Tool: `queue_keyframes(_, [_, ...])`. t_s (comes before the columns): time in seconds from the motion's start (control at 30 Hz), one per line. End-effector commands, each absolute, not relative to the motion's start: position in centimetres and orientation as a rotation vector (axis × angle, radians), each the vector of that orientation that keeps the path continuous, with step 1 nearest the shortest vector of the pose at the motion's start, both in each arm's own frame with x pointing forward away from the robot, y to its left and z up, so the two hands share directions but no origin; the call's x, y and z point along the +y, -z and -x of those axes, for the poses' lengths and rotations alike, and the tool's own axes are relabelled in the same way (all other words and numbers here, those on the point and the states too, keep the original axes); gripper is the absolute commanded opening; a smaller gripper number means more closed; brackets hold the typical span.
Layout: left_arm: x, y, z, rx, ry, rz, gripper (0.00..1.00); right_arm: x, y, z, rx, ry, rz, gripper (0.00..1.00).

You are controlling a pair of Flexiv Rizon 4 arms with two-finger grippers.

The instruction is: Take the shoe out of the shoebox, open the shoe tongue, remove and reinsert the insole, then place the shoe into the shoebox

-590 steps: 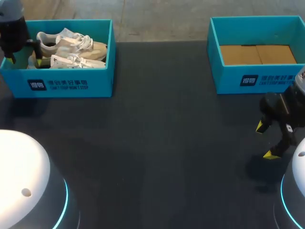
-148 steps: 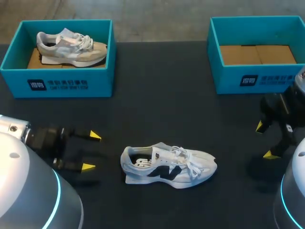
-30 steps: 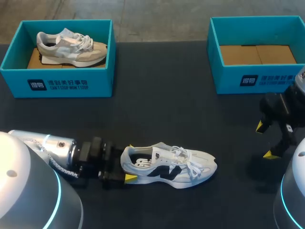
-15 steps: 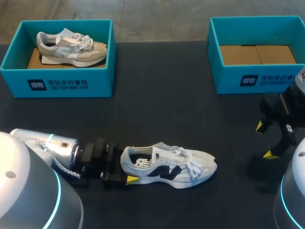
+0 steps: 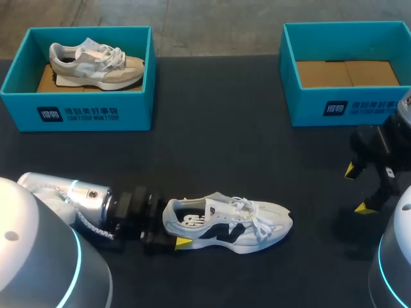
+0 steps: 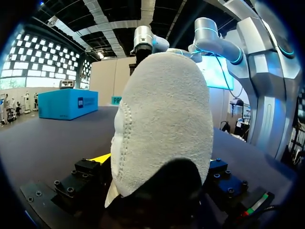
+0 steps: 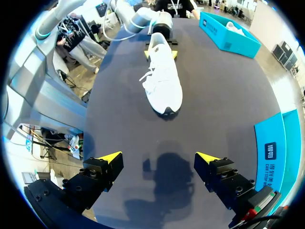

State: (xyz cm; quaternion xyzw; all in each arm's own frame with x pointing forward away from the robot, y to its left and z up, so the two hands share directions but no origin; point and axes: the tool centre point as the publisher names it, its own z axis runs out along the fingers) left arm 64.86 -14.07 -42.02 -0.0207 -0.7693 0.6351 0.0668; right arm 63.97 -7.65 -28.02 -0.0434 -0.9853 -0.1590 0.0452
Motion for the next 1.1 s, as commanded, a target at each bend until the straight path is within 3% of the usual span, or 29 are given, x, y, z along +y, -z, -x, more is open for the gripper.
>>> queue_keyframes(0.03, [-14.71, 42.34, -65.29, -2.330, -1.928, 0.032, 1.00, -7.62, 28.10, -63.87, -3.012, 0.482, 0.135, 1.00])
queue_keyframes(0.7, [-14.85, 42.37, -65.40, -2.296, -1.952, 0.033, 1.00, -7.62, 28.10, -63.87, -3.012, 0.482, 0.135, 1.00])
queue_keyframes(0.73, [-14.90, 42.45, -65.26, -2.298, -1.952, 0.031, 0.90, -7.62, 28.10, -63.87, -3.012, 0.482, 0.135, 1.00])
queue_keyframes(0.8, [-14.88, 42.44, -65.33, -2.306, -1.951, 0.028, 0.05, -7.62, 28.10, -63.87, -3.012, 0.482, 0.135, 1.00])
queue_keyframes(0.83, [-14.86, 42.42, -65.38, -2.309, -1.948, 0.032, 0.00, -7.62, 28.10, -63.87, -3.012, 0.482, 0.135, 1.00])
queue_keyframes(1.1, [-14.73, 42.12, -65.40, -2.317, -1.932, 0.056, 0.00, -7.62, 28.10, -63.87, -3.012, 0.482, 0.135, 1.00])
